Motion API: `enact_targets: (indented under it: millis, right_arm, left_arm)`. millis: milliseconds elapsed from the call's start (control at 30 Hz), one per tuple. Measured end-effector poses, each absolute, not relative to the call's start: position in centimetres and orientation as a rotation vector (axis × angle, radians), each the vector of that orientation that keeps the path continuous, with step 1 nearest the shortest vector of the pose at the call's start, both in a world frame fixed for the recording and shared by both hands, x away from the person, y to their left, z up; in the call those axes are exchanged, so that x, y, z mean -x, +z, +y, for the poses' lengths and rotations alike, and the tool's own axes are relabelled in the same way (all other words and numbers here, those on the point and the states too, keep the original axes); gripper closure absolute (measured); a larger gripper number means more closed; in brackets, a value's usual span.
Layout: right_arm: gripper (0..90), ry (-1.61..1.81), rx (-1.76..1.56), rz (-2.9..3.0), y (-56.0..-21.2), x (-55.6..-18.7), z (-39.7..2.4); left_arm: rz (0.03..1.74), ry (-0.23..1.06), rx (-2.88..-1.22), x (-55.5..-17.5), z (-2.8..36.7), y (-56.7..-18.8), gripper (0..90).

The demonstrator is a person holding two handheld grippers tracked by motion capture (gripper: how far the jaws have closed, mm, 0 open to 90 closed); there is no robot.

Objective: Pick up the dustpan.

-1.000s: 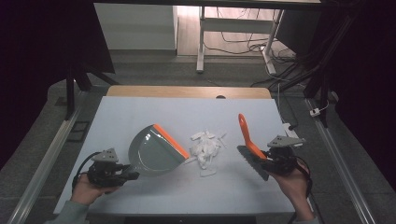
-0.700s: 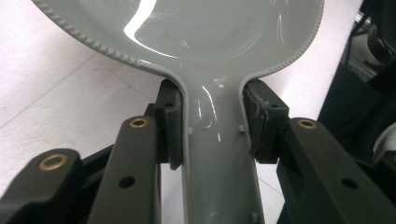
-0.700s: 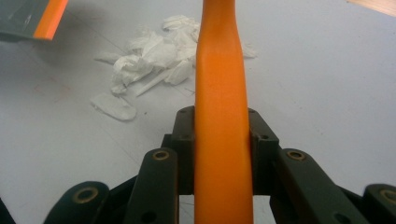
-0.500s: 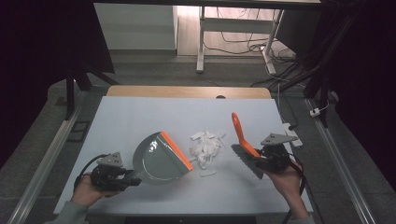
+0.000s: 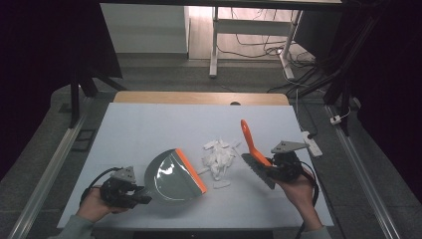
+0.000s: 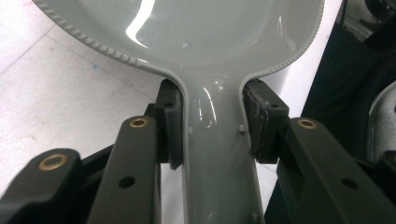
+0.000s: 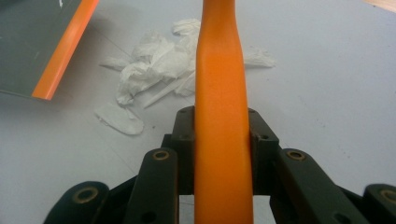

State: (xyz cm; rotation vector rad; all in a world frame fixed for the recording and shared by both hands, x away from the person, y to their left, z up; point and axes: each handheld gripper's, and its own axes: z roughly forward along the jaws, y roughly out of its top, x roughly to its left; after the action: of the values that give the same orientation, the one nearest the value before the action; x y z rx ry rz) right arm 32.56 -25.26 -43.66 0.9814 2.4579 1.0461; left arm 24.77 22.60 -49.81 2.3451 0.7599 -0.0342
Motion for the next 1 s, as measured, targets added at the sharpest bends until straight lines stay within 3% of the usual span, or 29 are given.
enact_targets:
  millis: [1000]
  right_arm:
    - [70.3,1.059,-0.970,2.441,-43.9,-34.2,-23.7]
  left_arm:
    - [0.783,-0.073,-2.416,-24.9,22.6,-50.7,61.3]
